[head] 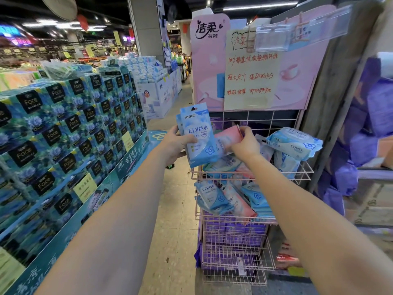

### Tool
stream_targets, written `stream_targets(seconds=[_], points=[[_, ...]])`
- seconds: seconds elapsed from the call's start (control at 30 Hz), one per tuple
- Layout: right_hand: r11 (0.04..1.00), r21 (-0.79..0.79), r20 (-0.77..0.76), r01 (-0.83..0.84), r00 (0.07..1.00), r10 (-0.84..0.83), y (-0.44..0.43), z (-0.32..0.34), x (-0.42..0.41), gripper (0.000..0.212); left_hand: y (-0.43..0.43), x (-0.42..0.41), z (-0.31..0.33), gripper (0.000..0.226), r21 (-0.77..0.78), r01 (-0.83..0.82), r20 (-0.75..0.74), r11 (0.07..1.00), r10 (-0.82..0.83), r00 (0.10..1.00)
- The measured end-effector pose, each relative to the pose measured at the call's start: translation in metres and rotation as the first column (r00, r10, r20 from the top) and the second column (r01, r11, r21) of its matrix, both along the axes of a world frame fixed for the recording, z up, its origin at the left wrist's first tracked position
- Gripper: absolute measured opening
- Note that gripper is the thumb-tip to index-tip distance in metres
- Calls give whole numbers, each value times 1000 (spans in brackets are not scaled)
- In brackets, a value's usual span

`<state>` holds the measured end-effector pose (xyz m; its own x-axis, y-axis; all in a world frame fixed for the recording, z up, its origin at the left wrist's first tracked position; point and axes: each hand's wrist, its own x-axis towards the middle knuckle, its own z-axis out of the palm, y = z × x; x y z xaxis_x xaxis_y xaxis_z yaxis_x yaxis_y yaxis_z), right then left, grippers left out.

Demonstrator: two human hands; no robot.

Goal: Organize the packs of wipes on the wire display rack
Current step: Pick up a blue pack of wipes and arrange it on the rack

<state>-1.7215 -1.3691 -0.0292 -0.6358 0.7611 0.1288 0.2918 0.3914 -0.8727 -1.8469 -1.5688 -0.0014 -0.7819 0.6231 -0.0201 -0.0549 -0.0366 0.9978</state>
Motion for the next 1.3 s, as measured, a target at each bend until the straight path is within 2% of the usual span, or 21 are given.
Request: stream_targets(seconds=[0.1,0.23,0.37,0.47,0.67,0.87,0.93,1.03,1.07,1.2,1.27,1.3], points=[[996,-7,-12,-91,996,91,11,9,1,84,1,2,1,47,-6,0,-7,1000,0,1000],[976,-99,-164,-194,971,176,21,14,5,79,0,2,6,46,9,-2,-20,1000,2,1000],[964,-161,-279,-213,946,162,30,20,11,73,-3,-3,13,53,10,3,-40,1000,-3,999],[960,-196,-299,-200,944,136,36,21,14,72,-4,-4,17,59,6,0,-54,1000,0,999],[974,-109,-120,-200,975,187,37,10,17,65,-2,-3,6,59,8,1,-35,1000,0,999],[981,177,139,-74,989,49,38,6,20,27,-2,-6,6,60,28,-7,-24,1000,8,1000],[962,253,209,-105,977,52,36,8,18,38,-2,-5,5,59,25,-9,-27,1000,9,1000],[901,344,302,-263,940,159,30,8,19,79,0,-3,3,57,29,2,-23,1000,-1,1000],[878,352,346,-324,917,200,29,6,19,85,0,-2,3,56,27,5,-23,1000,-4,1000],[854,294,524,-428,820,231,24,0,19,64,3,2,3,57,25,14,-35,1000,-13,999],[814,373,598,-445,786,156,22,0,20,65,3,1,3,57,23,19,-44,1000,-18,999],[762,444,626,-471,771,112,20,1,21,68,3,1,4,56,25,19,-43,1000,-18,999]])
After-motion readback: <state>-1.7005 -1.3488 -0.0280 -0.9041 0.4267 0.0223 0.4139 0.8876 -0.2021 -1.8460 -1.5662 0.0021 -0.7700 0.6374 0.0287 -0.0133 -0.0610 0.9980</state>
